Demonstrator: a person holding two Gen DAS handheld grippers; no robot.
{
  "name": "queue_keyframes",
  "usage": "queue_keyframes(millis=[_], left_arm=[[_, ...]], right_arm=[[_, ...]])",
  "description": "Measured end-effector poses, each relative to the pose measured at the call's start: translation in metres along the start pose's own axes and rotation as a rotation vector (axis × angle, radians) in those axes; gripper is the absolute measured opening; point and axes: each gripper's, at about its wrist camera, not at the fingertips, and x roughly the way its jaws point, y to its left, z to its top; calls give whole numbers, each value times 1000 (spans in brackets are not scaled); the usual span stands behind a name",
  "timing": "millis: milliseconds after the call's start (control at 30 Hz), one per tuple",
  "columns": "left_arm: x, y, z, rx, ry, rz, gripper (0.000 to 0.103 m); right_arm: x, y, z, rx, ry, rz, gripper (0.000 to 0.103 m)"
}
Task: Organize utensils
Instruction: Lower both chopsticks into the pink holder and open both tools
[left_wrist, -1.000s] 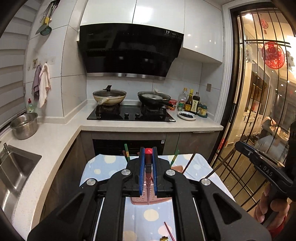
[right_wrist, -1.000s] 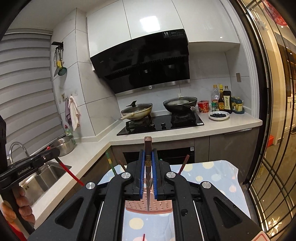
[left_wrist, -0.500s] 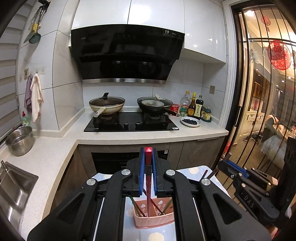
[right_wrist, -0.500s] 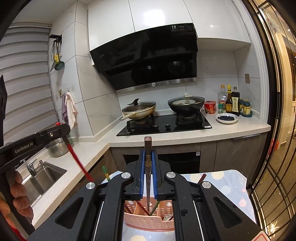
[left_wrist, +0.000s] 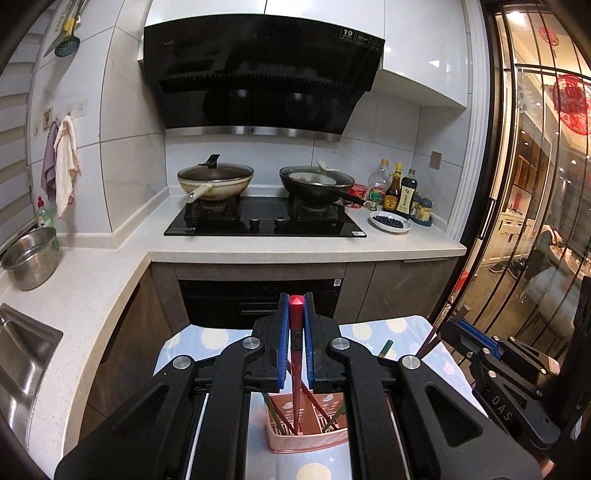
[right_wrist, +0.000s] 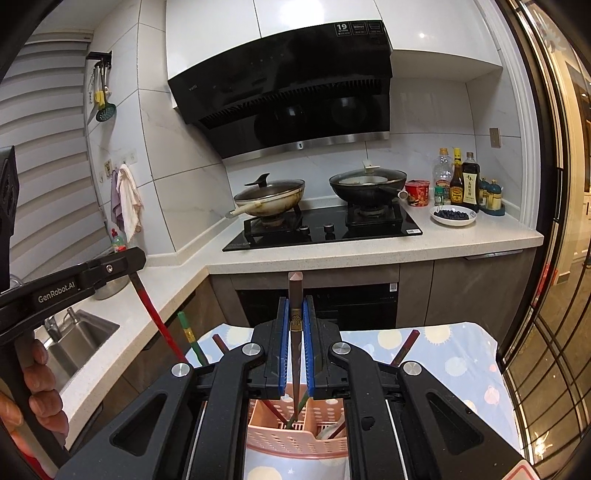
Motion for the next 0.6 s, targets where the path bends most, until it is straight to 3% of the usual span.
queue_keyframes(millis=[433, 500, 533, 600], left_arm=[[14, 8, -12, -24, 45, 9, 7], [15, 9, -14, -30, 48, 21, 8], [16, 10, -15, -32, 51, 26, 13], [16, 12, -17, -44, 53, 38, 34]], right_arm=[[11, 0, -11, -18, 40, -14, 7], [9, 1, -12, -18, 31, -21, 13], [8, 2, -12, -22, 28, -26, 18], [5, 2, -13, -20, 17, -29, 29]])
